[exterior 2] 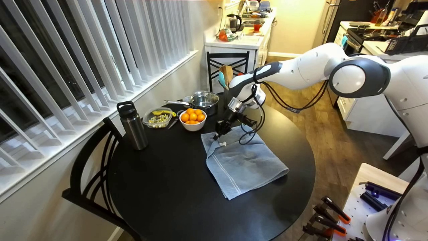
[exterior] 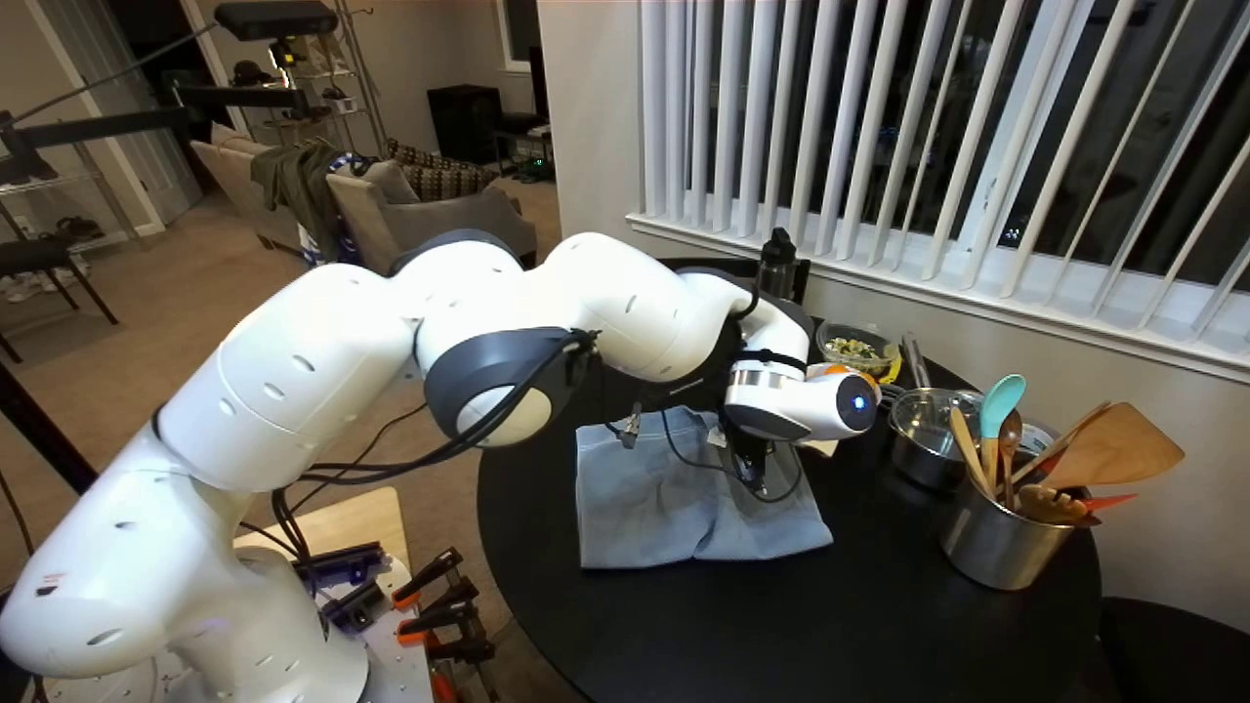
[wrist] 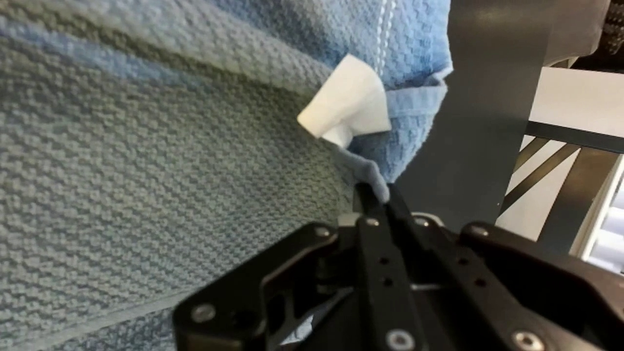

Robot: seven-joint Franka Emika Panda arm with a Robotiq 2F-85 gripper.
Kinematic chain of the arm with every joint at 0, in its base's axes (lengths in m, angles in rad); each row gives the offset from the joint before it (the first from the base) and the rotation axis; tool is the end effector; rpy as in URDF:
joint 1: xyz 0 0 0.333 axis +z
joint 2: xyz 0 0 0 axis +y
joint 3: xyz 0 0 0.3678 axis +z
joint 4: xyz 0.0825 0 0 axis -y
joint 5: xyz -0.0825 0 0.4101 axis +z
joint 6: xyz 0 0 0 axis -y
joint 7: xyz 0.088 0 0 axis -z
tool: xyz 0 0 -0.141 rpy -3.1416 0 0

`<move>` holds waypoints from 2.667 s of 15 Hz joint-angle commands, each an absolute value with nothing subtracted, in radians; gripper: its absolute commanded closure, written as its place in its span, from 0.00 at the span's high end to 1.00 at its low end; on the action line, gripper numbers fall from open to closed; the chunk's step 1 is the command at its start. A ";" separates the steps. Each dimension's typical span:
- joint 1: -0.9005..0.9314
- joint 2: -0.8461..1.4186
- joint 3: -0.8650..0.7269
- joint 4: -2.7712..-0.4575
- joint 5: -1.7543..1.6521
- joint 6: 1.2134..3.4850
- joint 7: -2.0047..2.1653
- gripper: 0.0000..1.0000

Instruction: Fold the towel's length in half

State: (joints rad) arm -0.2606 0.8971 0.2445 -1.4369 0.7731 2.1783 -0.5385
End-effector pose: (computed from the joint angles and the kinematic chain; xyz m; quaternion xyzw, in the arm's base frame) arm 0.7772 -0.0021 0.1581 -0.9202 0.0326 -0.0375 0.3882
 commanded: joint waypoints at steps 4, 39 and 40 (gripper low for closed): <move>-0.264 0.786 0.238 -1.512 0.798 2.146 -0.577 0.01; -0.089 0.771 0.183 -1.515 0.460 2.342 -0.277 1.00; -0.089 0.775 0.183 -1.514 0.459 2.340 -0.273 1.00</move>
State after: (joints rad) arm -0.0796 0.7882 0.1756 -1.4877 0.4869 2.3527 -0.3116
